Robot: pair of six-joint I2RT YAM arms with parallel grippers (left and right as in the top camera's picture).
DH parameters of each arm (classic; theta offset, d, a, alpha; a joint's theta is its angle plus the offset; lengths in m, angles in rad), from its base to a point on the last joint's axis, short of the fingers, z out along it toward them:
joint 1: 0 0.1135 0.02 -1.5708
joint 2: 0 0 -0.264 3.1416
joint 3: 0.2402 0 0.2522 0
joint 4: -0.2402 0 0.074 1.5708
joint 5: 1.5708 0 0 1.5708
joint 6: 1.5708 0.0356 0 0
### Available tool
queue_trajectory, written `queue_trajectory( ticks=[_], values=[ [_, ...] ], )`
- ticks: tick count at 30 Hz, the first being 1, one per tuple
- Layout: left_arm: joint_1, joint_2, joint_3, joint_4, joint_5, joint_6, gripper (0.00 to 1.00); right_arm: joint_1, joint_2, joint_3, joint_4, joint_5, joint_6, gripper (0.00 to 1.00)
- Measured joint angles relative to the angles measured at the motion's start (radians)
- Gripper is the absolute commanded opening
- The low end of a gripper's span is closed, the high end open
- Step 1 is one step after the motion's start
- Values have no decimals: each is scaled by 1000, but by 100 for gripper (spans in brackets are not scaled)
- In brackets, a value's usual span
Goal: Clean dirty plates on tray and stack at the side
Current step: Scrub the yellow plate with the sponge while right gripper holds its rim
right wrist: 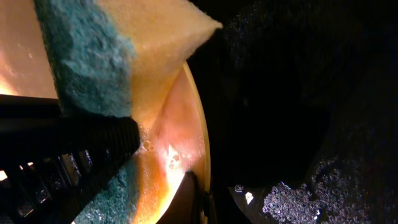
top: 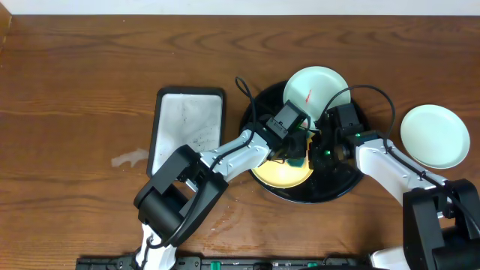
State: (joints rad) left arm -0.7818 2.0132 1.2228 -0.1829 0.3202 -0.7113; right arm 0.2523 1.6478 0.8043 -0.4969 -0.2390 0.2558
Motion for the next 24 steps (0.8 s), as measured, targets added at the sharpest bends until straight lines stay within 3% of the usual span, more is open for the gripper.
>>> queue_trajectory(
  ticks=[6, 12, 18, 24],
  values=[
    [0, 5, 33, -87, -11, 13, 7, 0, 0, 0, 0, 0, 0, 1],
    [-4, 0, 90, -327, -101, 27, 7, 0, 0, 0, 1, -4, 0, 1],
    [9, 8, 155, -601, -307, 31, 7, 0, 0, 0, 1, -5, 0, 1],
    [8, 43, 211, -680, -475, 31, 7, 10, 8, 0, 6, -43, 3, 1]
  ],
)
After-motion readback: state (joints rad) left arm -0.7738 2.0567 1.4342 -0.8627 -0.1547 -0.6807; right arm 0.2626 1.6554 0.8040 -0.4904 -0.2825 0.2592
